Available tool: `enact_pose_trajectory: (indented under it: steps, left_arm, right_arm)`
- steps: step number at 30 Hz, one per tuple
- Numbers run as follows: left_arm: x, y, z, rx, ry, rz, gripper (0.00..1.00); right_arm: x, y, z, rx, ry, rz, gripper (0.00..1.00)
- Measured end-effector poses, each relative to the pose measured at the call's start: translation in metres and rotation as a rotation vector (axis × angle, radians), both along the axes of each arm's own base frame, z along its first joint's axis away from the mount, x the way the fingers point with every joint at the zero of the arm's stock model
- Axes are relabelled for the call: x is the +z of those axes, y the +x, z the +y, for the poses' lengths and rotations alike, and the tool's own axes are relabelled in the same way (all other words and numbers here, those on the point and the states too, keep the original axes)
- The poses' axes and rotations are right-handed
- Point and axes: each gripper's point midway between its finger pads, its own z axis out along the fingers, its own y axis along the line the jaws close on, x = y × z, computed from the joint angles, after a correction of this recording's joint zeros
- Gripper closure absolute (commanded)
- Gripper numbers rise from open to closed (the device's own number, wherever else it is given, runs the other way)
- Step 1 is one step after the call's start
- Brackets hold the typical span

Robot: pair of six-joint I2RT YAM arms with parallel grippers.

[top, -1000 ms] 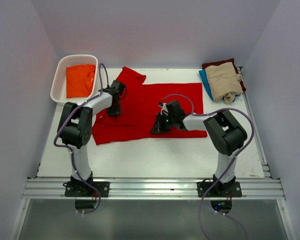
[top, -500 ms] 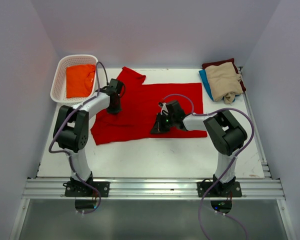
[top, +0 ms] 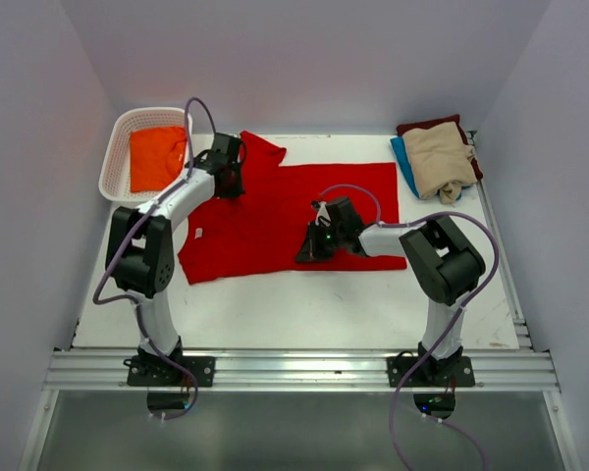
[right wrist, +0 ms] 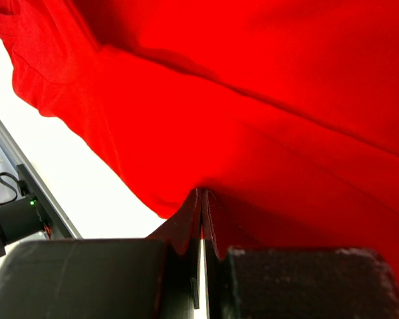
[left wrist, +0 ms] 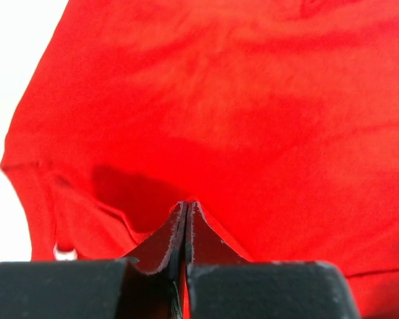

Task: Fold and stack the t-shirts
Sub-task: Fold the tshirt

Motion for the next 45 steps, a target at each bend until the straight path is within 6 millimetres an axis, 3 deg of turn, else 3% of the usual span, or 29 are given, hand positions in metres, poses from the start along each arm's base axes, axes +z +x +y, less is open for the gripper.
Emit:
enact_pose_trajectory:
  steps: [11,12,13,15,16,18,21,23,30,32,35,41,45]
  left_arm:
    - [-0.029,0.025,-0.017,-0.065,-0.014,0.042,1.0]
    - [-0.032,0.026,-0.018,-0.069,-0.017,0.047,0.93]
    - [-0.034,0.025,-0.019,-0.077,-0.021,0.053,0.7]
    - [-0.036,0.025,-0.022,-0.088,-0.03,0.058,0.46]
    - [-0.036,0.025,-0.024,-0.098,-0.039,0.054,0.2]
    - [-0.033,0.028,-0.028,-0.11,-0.061,0.023,0.0]
    - [-0.027,0.019,-0.029,-0.115,-0.092,-0.019,0.0]
    - [-0.012,0.01,-0.027,-0.117,-0.11,-0.062,0.0]
    - [0.088,-0.019,-0.022,-0.118,-0.208,-0.336,0.0]
    - [0.102,-0.03,-0.019,-0.108,-0.231,-0.379,0.0]
    - [0.089,-0.042,-0.015,-0.078,-0.239,-0.354,0.0]
    - [0.0,-0.065,-0.002,0.008,-0.189,-0.142,0.0]
    - [-0.024,-0.073,-0.002,0.03,-0.198,-0.09,0.03]
  right_arm:
    - [0.0,0.0,0.0,0.001,0.0,0.0,1.0]
    - [0.0,0.0,0.0,0.001,-0.001,0.0,1.0]
    - [0.0,0.0,0.0,0.001,0.0,0.0,1.0]
    - [0.0,0.0,0.0,0.001,-0.001,-0.001,1.0]
    - [0.0,0.0,0.0,0.001,-0.001,-0.001,1.0]
    - [0.0,0.0,0.0,0.002,-0.001,-0.002,1.0]
    - [0.0,0.0,0.0,0.003,0.0,-0.003,1.0]
    - [0.0,0.0,0.0,0.003,0.001,-0.004,1.0]
    - [0.002,0.0,-0.006,-0.018,-0.019,-0.026,1.0]
    - [0.002,0.001,-0.009,-0.027,-0.035,-0.029,1.0]
    - [0.002,0.001,-0.01,-0.029,-0.049,-0.03,1.0]
    - [0.008,0.003,-0.012,-0.027,-0.072,-0.03,1.0]
    - [0.033,0.006,-0.012,-0.016,-0.071,-0.06,1.0]
